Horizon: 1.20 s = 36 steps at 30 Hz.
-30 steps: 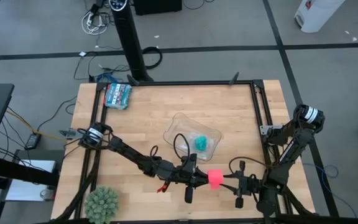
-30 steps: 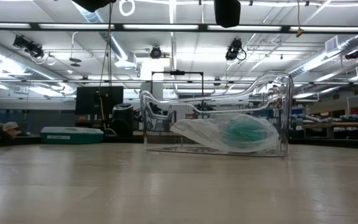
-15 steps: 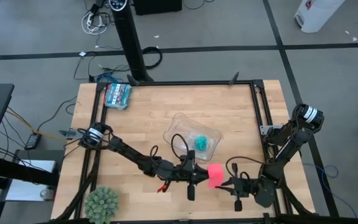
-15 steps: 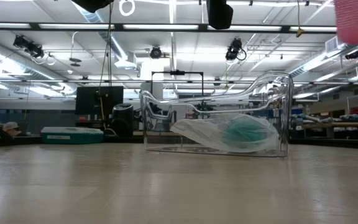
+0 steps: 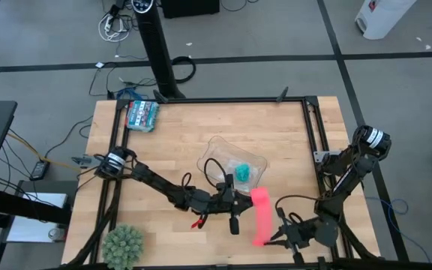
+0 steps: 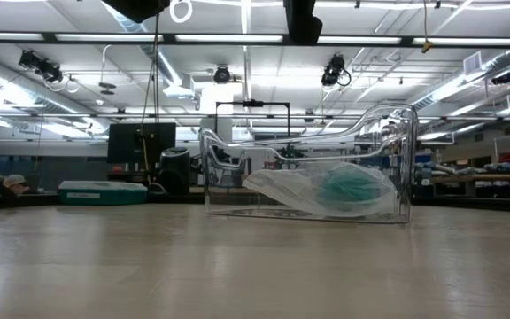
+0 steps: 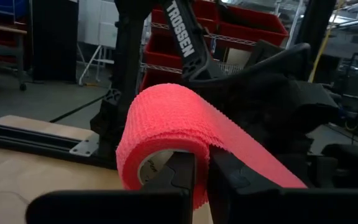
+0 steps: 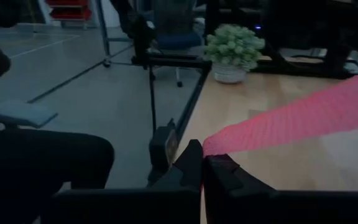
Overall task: Roll bandage
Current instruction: Roll the pink bandage
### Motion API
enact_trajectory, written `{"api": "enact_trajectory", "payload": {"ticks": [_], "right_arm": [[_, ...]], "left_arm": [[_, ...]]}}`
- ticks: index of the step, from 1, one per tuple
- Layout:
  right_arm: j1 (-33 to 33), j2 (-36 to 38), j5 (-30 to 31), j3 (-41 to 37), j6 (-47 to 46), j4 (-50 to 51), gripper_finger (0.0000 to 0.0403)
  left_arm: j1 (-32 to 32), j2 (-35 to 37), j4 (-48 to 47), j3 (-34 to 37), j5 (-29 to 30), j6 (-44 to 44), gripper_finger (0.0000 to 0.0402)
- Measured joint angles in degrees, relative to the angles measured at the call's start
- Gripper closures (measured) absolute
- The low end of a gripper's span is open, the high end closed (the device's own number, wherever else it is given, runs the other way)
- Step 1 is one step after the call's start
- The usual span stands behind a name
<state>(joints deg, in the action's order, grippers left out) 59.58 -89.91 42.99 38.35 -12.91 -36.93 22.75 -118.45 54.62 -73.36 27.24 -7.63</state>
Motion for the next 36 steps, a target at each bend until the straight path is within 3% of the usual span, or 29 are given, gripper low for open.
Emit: {"api": "enact_trajectory", "payload": {"ticks": [10, 23, 36], "right_arm": [[-4.5, 0.0, 9.9, 0.0, -1.0, 5.8, 0.0403], [-10.1, 0.0, 10.2, 0.0, 1.5, 12.1, 0.0403], [-9.3, 0.0, 11.5, 0.0, 1.4, 14.9, 0.0403]], "left_arm": [[0.3, 0.0, 5.3, 0.0, -4.5, -4.0, 0.0373], [1.9, 0.0, 4.3, 0.0, -11.9, -6.6, 0.0373], [2.9, 0.0, -0.8, 0.0, -12.6, -7.7, 0.0373]]}}
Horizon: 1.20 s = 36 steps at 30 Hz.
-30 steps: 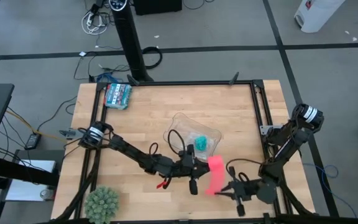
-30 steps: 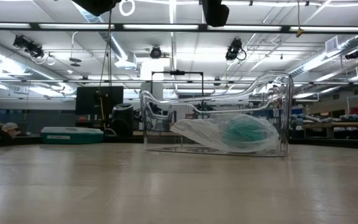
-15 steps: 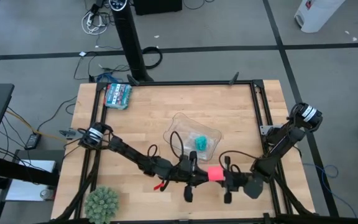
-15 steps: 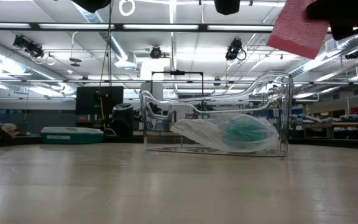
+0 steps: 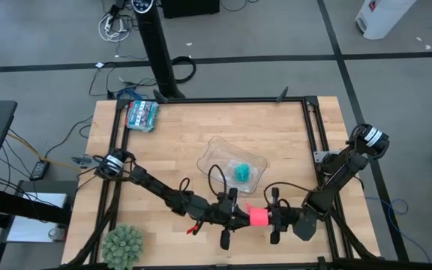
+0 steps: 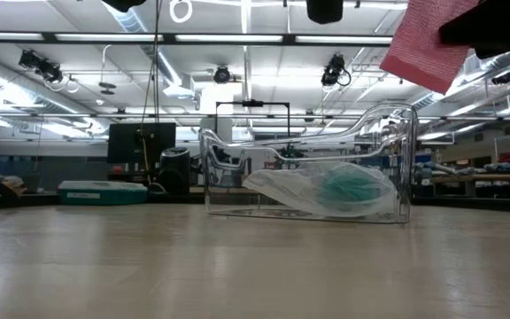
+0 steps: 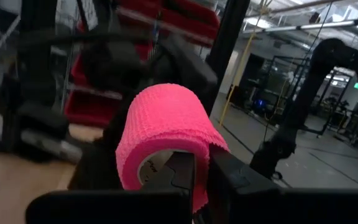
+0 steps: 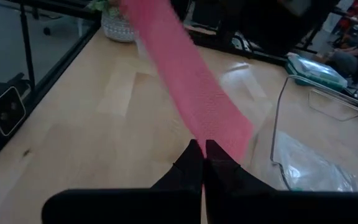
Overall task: Roll bandage
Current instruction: Roll the pink bandage
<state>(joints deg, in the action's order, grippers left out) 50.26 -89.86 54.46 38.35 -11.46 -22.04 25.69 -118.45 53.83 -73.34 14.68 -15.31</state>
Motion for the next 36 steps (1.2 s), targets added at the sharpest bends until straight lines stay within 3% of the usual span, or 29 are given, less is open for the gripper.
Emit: {"api": "enact_trajectory", "payload": {"ticks": [16, 36], "right_arm": [[0.0, 0.0, 1.4, 0.0, -0.5, 1.4, 0.0403], [3.4, 0.0, 6.4, 0.0, -0.4, -0.9, 0.0403]], "left_arm": [[0.1, 0.0, -15.6, -0.1, -0.2, -7.6, 0.0373], [0.0, 0.0, -16.0, -0.1, -0.3, -7.6, 0.0373]]}}
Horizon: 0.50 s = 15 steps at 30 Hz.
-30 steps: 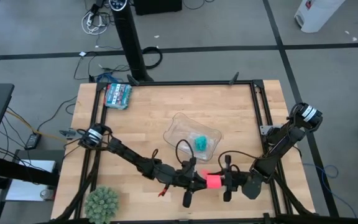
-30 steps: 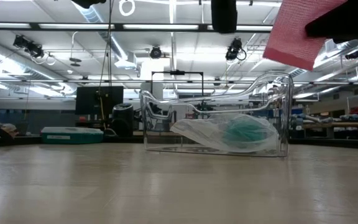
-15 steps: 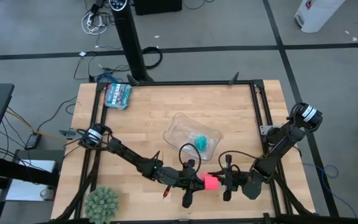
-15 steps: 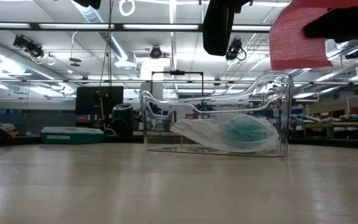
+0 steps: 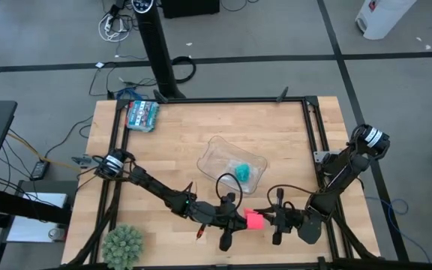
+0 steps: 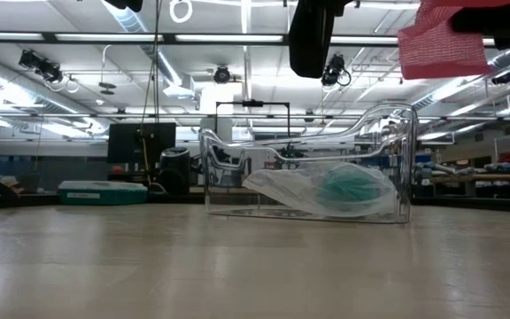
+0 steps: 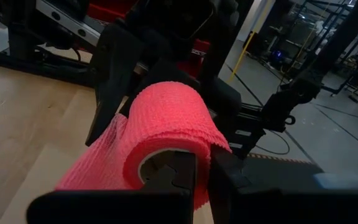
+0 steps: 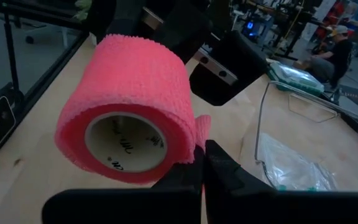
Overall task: Roll bandage
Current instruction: Roll the pink bandage
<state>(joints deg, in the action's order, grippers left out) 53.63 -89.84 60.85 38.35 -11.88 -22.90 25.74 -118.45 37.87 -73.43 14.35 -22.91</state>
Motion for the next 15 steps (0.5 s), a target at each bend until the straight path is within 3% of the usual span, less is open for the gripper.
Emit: {"api": "enact_trajectory", "payload": {"ticks": [15], "right_arm": [[0.7, 0.0, 2.8, 0.0, 3.1, -3.4, 0.0403]], "left_arm": [[-0.1, 0.0, 0.0, 0.0, 0.3, 0.2, 0.0373]]}}
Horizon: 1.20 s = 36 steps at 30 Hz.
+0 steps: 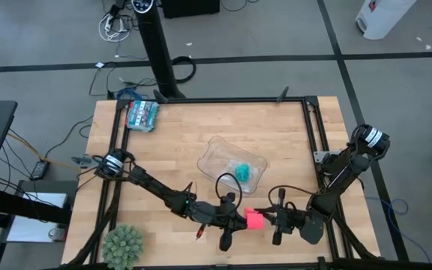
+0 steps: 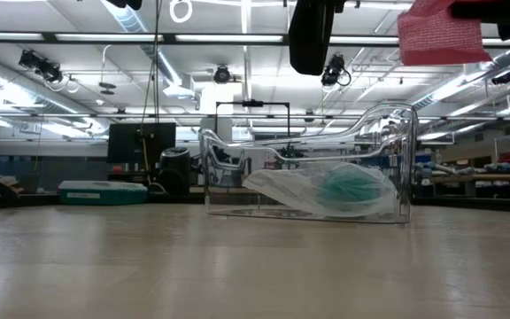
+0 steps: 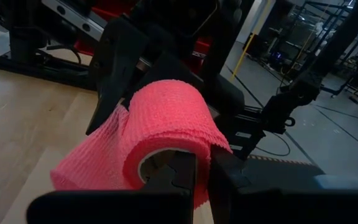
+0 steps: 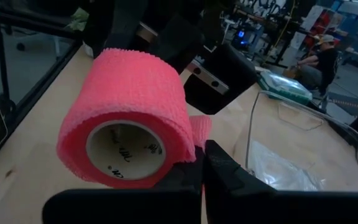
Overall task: Roll bandage
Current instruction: Roll the pink bandage
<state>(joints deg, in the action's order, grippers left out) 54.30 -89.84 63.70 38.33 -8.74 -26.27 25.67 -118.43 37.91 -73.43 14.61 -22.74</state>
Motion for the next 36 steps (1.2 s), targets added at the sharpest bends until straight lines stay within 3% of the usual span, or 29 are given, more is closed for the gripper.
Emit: {"api": "enact_trajectory", "payload": {"ticks": [26, 36], "right_arm": [[0.1, 0.0, -0.3, 0.0, 1.0, -2.4, 0.0403], [2.0, 0.0, 1.6, 0.0, 7.3, -7.8, 0.0382]], "left_arm": [[0.0, 0.0, -0.1, 0.0, 0.0, 0.0, 0.0373], [0.0, 0.0, 0.0, 0.0, -0.8, 0.0, 0.0373]]}}
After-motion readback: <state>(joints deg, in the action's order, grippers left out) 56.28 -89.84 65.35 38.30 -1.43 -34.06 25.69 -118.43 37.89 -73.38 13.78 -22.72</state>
